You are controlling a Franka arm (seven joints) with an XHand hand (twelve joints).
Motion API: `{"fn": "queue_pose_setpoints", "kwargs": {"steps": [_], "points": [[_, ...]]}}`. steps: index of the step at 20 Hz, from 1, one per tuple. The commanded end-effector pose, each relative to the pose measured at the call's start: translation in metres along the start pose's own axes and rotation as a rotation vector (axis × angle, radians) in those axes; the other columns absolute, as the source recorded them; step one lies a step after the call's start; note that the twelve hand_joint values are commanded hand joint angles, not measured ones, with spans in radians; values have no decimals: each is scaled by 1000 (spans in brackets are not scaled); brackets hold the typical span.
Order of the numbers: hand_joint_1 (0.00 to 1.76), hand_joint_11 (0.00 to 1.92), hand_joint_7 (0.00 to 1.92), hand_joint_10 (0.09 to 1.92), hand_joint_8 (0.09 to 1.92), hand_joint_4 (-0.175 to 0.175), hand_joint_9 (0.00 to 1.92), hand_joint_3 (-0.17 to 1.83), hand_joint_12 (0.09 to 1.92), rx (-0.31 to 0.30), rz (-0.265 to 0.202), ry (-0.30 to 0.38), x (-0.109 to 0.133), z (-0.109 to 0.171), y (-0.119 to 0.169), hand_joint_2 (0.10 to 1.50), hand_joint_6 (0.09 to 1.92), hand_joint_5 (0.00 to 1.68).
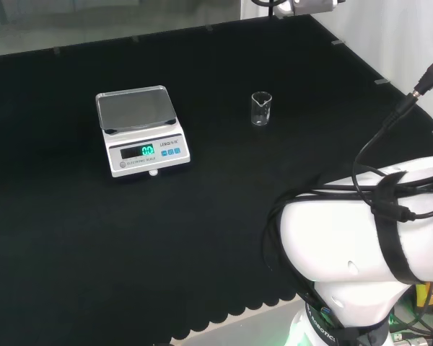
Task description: Pick up the beaker.
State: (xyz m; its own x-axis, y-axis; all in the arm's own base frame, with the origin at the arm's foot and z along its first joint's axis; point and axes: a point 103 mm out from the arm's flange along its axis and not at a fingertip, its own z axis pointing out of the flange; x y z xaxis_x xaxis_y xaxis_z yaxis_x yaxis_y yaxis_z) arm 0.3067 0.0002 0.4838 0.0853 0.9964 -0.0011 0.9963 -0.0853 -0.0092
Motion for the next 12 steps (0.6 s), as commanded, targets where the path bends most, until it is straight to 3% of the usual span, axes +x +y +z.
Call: {"fn": "queue_pose_setpoints", "kwargs": {"steps": [1, 12], "points": [[378, 123, 0, 726, 502, -132, 4, -87, 1461, -2, -7, -14, 2, 1, 3, 1135, 87, 134], [311, 56, 0, 681, 500, -127, 0, -72, 1499, 48, -24, -97, 15, 14, 40, 1171, 87, 124]]}}
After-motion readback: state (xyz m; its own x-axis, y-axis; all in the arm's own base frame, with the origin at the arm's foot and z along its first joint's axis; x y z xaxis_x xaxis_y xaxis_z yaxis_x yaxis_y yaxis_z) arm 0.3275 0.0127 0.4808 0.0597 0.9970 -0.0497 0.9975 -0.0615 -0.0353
